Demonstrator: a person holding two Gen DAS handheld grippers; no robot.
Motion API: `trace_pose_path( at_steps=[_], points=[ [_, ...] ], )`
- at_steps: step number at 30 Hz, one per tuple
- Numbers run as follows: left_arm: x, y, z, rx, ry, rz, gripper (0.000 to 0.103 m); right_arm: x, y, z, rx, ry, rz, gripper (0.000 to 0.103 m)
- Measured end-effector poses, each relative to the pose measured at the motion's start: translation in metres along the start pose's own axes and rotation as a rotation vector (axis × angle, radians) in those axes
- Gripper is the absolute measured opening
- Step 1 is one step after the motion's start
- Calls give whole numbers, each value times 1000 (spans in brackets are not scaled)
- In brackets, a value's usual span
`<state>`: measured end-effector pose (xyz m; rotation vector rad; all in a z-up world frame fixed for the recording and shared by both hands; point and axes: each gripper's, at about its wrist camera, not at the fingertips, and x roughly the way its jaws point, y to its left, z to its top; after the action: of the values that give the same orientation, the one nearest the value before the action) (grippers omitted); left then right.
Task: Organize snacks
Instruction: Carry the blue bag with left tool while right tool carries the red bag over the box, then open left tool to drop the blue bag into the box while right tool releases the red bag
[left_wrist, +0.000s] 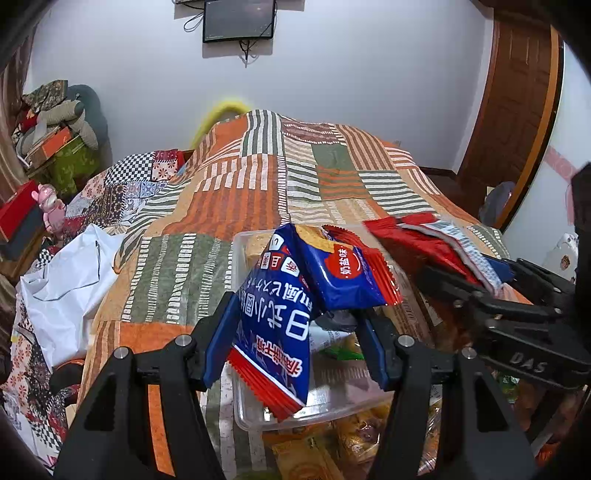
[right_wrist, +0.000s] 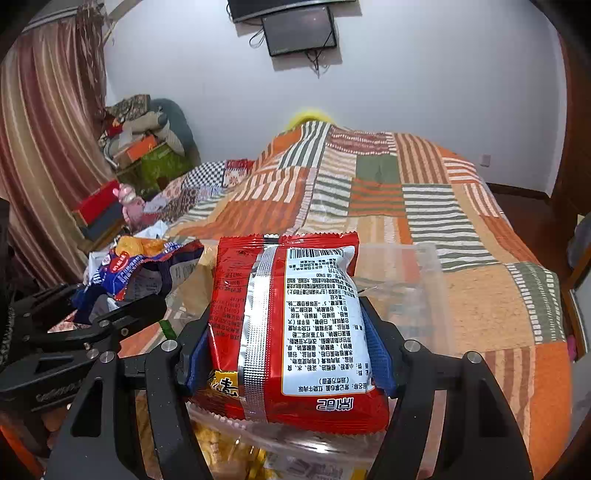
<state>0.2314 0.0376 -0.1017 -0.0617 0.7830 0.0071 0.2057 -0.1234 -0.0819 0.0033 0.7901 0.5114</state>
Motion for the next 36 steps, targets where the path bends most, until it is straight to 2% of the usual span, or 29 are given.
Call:
trace_pose_path(
  at_steps=[8,15,24,33,36],
  points=[
    [3,-11,-2,47,2,11,63,14,-2,-1,3,54,2,67],
    [7,-9,3,-1,42,-60,72,13,-7,0,5,69,-10,68],
    [-13,-13,0,12,28,-110,80,-4,-11,-2,1,49,-15,70],
    [-52,-10,-11,27,-9,-111,83,-41,-20,-8,12,-4,-21,72],
    [-61,-6,-15,26,-14,-97,85,-56,-21,-12,10,-29,-31,76]
  ],
)
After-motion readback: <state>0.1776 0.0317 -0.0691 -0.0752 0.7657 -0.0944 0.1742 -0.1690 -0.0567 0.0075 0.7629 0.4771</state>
